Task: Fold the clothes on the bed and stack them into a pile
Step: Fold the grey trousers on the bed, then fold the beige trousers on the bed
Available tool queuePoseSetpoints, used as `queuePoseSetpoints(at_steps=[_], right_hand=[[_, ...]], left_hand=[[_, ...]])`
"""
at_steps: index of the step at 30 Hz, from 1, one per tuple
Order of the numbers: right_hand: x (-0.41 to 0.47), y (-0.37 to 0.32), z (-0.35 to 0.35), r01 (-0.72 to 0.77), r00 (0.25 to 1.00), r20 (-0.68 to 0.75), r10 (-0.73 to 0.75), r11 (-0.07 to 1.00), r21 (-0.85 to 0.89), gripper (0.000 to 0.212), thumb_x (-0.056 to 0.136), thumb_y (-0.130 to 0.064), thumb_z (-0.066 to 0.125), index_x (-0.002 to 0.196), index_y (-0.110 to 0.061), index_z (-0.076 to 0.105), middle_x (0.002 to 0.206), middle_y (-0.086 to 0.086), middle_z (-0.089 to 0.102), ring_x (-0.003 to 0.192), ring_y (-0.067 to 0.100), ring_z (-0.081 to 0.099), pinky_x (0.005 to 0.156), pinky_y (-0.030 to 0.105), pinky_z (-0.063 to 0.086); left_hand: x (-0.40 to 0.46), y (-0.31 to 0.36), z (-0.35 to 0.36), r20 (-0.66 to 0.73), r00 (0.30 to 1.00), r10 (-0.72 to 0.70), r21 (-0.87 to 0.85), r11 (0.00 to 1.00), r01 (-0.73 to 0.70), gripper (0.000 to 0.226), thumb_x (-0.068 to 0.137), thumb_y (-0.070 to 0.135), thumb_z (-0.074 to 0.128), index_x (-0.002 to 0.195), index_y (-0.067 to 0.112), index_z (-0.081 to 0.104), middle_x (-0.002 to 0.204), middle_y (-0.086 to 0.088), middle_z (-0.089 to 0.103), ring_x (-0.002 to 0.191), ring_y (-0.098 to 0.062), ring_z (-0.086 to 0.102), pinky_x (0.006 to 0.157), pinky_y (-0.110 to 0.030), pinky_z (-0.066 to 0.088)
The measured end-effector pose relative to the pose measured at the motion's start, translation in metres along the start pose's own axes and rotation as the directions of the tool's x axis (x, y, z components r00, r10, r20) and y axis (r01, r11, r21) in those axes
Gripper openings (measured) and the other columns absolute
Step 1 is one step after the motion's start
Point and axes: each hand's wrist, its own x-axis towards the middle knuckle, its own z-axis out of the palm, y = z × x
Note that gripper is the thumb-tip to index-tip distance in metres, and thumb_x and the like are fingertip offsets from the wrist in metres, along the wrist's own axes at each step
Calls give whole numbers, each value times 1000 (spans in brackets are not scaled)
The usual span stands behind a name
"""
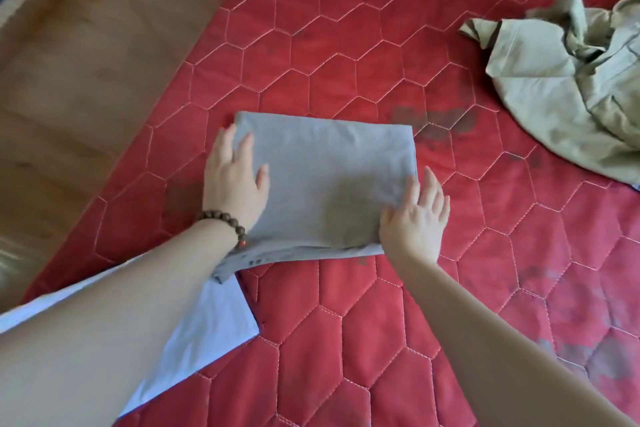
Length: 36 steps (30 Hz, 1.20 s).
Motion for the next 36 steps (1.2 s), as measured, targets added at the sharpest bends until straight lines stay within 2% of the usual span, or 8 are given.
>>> queuePoseSetpoints(at_steps=[4, 7, 11, 15, 21, 25, 29, 36], right_hand=[[-4, -50, 28, 493, 861, 190, -472, 866, -82, 61, 93, -28, 49, 149, -11, 33, 160, 8, 20, 149, 25, 12, 119, 54, 2], [0, -41, 46, 592, 785, 339, -518, 788, -168, 60, 99, -44, 20, 155, -27, 7, 163, -6, -1, 150, 15, -6, 119, 50, -7], [14, 29, 35, 306, 937, 234, -260, 934, -184, 57, 97, -52, 11, 152, -43, -5, 160, -15, -9, 149, 12, -8, 119, 51, -4], [21, 64, 18, 258, 912, 367, -182, 951, -170, 57, 96, -55, 5, 145, -45, -22, 162, -11, -12, 148, 11, -15, 120, 49, -6], [53, 108, -32, 147, 980, 137, -142, 989, -28, 60, 100, -47, 31, 154, -37, 7, 163, -6, -3, 149, 13, -11, 121, 46, -4], [89, 163, -70, 38, 996, 82, -27, 990, -135, 70, 94, -56, 39, 154, -36, 7, 163, 1, -9, 148, 15, -13, 120, 51, -2], [136, 207, -92, -20, 999, 39, 29, 979, -203, 84, 85, -75, 38, 152, -41, 1, 162, -2, -17, 147, 15, -19, 116, 55, -6], [221, 275, -102, -98, 991, 45, 127, 910, -403, 102, 70, -87, 42, 151, -44, -5, 161, 3, -20, 146, 22, -22, 111, 68, -9]], left_hand=[[-45, 5, 51, 380, 906, 188, 211, 936, -282, 63, 95, 51, 36, 152, 27, 27, 162, -11, 12, 149, -33, 8, 117, -57, 14], [-57, 5, 69, 406, 900, 160, 255, 926, -279, 65, 91, 53, 29, 151, 29, 31, 160, -8, 22, 148, -32, 16, 115, -61, 17], [-58, 3, 75, 391, 909, 145, 267, 927, -263, 68, 89, 55, 30, 152, 32, 24, 162, -5, 17, 149, -31, 9, 116, -61, 11], [-56, 29, 75, 401, 915, 37, 275, 948, -158, 75, 86, 59, 21, 155, 30, 10, 163, -10, 2, 149, -32, -6, 115, -63, -3], [-10, 147, 104, 287, 928, 238, 59, 962, -265, 83, 88, 63, 21, 155, 18, 1, 162, -14, -6, 150, -26, -8, 118, -55, -6], [36, 207, 140, 297, 943, 152, 83, 979, -184, 95, 82, 78, 24, 154, 24, -9, 161, -14, -15, 148, -31, -15, 114, -63, -5], [41, 212, 175, 308, 948, 78, 331, 926, -183, 102, 72, 89, 15, 155, 28, 11, 161, -20, 1, 146, -44, -8, 108, -73, -2], [43, 212, 190, 282, 954, 97, 344, 918, -195, 94, 78, 84, 24, 150, 25, 34, 152, -20, 32, 145, -41, 15, 108, -74, 4]])
